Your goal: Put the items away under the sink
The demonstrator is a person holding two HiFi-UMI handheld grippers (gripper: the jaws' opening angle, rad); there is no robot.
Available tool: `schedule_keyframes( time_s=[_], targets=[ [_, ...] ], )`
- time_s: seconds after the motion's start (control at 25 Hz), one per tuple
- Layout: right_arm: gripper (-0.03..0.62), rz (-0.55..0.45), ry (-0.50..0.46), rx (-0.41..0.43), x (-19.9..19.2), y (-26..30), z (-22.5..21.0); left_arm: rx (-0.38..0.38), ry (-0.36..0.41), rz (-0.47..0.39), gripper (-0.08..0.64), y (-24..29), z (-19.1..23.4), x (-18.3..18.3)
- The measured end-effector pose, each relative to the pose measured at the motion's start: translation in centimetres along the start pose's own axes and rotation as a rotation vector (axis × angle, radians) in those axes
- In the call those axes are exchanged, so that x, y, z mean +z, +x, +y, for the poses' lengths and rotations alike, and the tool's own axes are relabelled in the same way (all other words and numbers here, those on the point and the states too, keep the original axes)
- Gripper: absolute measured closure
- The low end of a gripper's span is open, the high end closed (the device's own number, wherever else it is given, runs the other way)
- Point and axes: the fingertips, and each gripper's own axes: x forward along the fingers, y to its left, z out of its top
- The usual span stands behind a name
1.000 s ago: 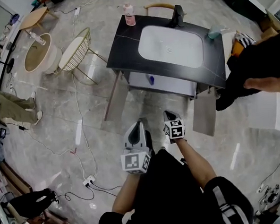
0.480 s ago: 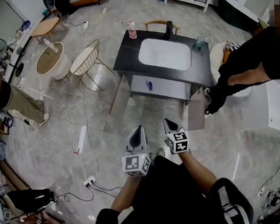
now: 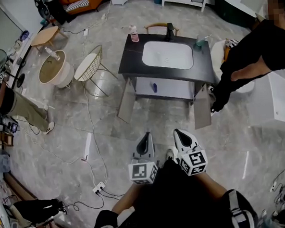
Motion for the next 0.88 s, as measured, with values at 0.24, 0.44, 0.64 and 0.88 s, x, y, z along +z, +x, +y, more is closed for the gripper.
schedule_keyframes(
  time_s=[0.24,0.44,0.64,0.88],
  targets=[
    [0.581,-0.019,-0.03,-0.001,0.0,-0.8,0.8,-0.016,0.008,-0.011,0.545,0.1,-0.3,-0.2],
    [0.581,-0.03,-0.042,-0.005,0.3,-1.4,1.0,-0.028,0.021,-0.01,0.545,-0.1,-0.7,-0.2],
    [0.581,-0.039,-0.05,-0.008,0.3,-1.6,1.1,-0.037,0.022,-0.003,0.545,-0.3,-0.8,-0.4],
    [0.581,-0.048,-0.047,-0.007,0.4,-1.9,1.2,-0.035,0.023,-0.002,0.545,-0.4,-0.9,-0.3]
  ],
)
